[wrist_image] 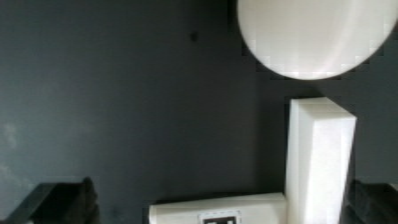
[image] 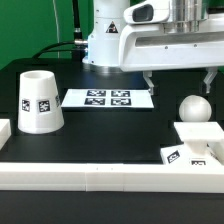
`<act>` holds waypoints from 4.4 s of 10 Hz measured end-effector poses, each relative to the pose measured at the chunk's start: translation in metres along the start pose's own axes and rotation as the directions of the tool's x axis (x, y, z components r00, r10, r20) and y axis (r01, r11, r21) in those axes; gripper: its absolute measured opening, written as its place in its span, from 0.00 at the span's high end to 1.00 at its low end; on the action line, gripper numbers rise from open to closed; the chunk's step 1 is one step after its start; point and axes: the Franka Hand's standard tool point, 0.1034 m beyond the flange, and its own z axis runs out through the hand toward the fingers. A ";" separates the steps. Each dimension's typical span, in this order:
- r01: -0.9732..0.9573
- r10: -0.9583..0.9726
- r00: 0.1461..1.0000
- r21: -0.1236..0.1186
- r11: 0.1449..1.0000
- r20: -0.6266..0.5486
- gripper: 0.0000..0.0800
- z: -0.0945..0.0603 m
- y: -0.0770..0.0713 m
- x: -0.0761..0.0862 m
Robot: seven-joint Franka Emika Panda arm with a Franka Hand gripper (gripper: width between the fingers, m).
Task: Assemble lamp
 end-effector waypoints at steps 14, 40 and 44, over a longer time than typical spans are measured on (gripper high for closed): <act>-0.050 0.043 0.967 0.021 0.999 0.253 0.13 0.011 -0.021 -0.017; -0.055 0.025 0.551 0.006 0.998 0.834 0.28 0.072 -0.024 -0.058; -0.025 -0.024 0.562 0.046 0.999 0.827 0.28 0.063 -0.021 -0.052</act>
Offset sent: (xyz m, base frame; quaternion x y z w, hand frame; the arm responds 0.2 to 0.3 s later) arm 0.0000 0.0000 0.0000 0.0000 0.0000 0.0000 1.0000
